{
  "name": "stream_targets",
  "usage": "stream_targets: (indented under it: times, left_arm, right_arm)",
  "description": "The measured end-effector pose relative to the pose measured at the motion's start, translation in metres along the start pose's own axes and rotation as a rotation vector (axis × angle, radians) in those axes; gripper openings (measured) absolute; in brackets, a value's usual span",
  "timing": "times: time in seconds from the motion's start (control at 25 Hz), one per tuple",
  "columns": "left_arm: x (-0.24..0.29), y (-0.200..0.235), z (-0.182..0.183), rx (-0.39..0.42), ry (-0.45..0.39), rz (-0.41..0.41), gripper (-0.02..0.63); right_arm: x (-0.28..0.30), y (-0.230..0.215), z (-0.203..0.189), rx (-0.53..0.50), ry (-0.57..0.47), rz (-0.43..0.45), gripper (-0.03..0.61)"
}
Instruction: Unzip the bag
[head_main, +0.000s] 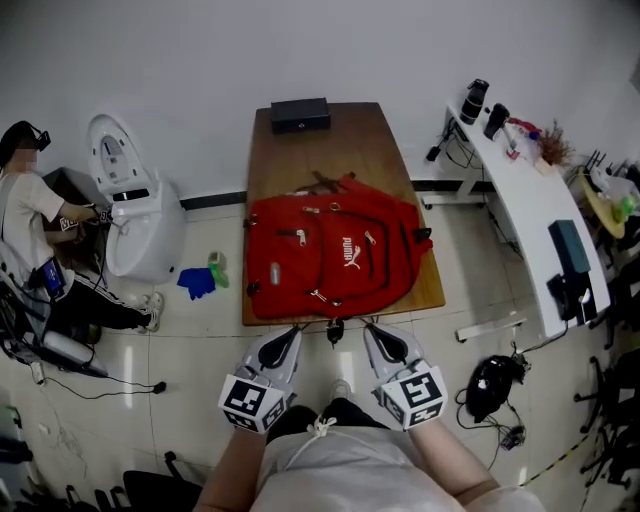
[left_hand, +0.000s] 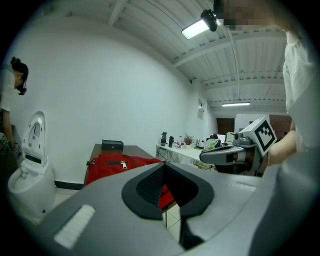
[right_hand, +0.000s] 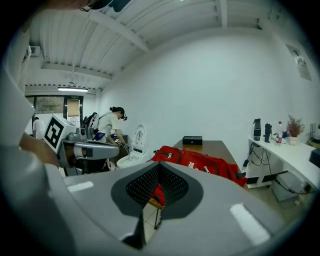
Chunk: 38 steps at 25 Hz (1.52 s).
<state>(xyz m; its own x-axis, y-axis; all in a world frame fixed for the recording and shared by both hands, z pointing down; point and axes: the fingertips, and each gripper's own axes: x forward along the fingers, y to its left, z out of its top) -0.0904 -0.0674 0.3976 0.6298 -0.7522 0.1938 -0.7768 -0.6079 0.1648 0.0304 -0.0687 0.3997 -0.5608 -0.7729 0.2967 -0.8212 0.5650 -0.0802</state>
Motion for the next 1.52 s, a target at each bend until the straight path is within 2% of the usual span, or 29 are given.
stream_targets:
  times: [0.16, 0.36, 0.68, 0.84, 0.96, 1.04, 1.16, 1.4, 1.52]
  left_arm:
    - [0.026, 0.003, -0.009, -0.006, 0.046, -0.014, 0.008]
    - [0.043, 0.013, -0.032, -0.025, 0.118, -0.021, 0.008]
    - [0.070, 0.028, -0.077, -0.054, 0.230, -0.095, 0.008]
    - [0.088, 0.034, -0.099, 0.011, 0.253, -0.150, 0.008]
    - [0.101, 0.036, -0.120, 0.043, 0.274, -0.216, 0.008]
    - [0.107, 0.035, -0.132, 0.071, 0.291, -0.250, 0.008]
    - [0.111, 0.038, -0.147, 0.098, 0.320, -0.273, 0.008]
    - [0.116, 0.049, -0.162, 0.062, 0.327, -0.288, 0.008]
    - [0.120, 0.053, -0.164, 0.038, 0.316, -0.282, 0.008]
  right_arm:
    - [0.019, -0.022, -0.002, 0.022, 0.018, 0.011, 0.005]
    - [0.037, -0.027, -0.024, 0.055, 0.092, 0.021, 0.005]
    - [0.067, -0.027, -0.089, 0.150, 0.275, -0.028, 0.005]
    - [0.090, -0.015, -0.132, 0.149, 0.397, -0.017, 0.011]
    - [0.110, -0.010, -0.163, 0.142, 0.457, -0.025, 0.097]
    - [0.119, -0.009, -0.181, 0.153, 0.486, -0.035, 0.097]
    - [0.129, -0.008, -0.203, 0.188, 0.522, -0.045, 0.118]
    - [0.145, -0.006, -0.228, 0.241, 0.523, -0.041, 0.127]
    - [0.150, -0.010, -0.230, 0.262, 0.515, -0.067, 0.127]
